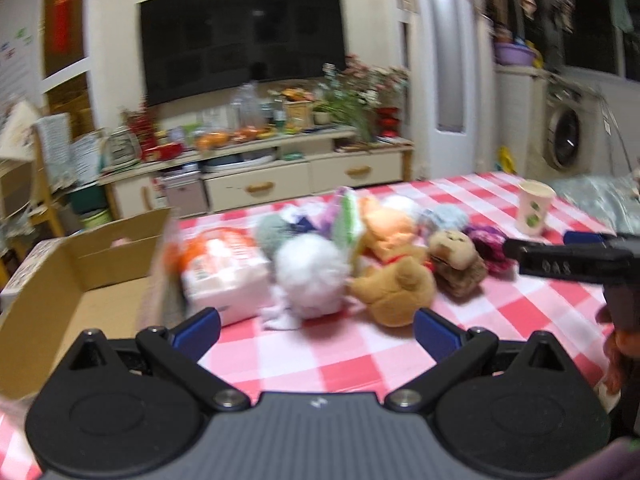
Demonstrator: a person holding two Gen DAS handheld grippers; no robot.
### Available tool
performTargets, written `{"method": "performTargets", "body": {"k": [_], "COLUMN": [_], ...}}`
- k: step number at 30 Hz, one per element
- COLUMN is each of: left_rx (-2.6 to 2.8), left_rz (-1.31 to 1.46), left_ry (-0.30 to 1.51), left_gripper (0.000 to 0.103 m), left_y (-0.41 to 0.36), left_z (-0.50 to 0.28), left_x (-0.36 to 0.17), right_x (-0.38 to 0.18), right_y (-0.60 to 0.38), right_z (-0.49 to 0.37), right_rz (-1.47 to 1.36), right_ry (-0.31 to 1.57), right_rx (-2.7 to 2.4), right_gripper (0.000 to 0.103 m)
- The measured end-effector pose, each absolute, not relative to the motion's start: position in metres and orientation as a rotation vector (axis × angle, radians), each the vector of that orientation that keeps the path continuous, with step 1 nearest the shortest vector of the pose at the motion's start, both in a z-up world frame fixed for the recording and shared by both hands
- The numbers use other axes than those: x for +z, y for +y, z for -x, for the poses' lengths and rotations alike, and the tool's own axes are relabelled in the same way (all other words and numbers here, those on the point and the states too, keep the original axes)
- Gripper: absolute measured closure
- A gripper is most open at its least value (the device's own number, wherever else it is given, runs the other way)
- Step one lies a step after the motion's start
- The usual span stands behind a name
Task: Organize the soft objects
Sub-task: 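Grasp the brown teddy bear with the left tool while the right grasps the pink knitted mitten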
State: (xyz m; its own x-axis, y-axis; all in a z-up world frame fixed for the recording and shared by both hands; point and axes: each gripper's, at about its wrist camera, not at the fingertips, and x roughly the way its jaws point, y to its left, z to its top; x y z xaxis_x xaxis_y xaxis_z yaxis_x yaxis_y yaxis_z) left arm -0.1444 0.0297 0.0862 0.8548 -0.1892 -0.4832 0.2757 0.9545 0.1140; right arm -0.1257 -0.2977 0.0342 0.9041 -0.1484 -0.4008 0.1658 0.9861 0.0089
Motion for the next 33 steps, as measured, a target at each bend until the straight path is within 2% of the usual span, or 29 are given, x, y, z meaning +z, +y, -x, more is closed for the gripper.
{"method": "performTargets", "body": {"k": [10,25,33], "left_rx": [-0.388,-0.417,-0.384], "left_rz": [-0.376,-0.371,-0.328], "left_ry": [0.507,0.605,0.678], "left_gripper": [0.005,0.012,0.030], "left_y": [-0.042,-0.062,-0.058], "left_z": [0.101,0.037,0.022], "left_x": [0.056,0.030,0.023], "right_x": [0.015,0.003,0.010], "right_y": [-0.336,-0.340,-0.347], "right_z": [0.090,0.051,0.045], "right_rz": [-0.171,-0.191,-0.195], "right_ry": [0.525,0.635,0.641], "right_rx": [-0.187,-0.111,-0.122], "right_gripper": [0.000,0.000,0.000]}}
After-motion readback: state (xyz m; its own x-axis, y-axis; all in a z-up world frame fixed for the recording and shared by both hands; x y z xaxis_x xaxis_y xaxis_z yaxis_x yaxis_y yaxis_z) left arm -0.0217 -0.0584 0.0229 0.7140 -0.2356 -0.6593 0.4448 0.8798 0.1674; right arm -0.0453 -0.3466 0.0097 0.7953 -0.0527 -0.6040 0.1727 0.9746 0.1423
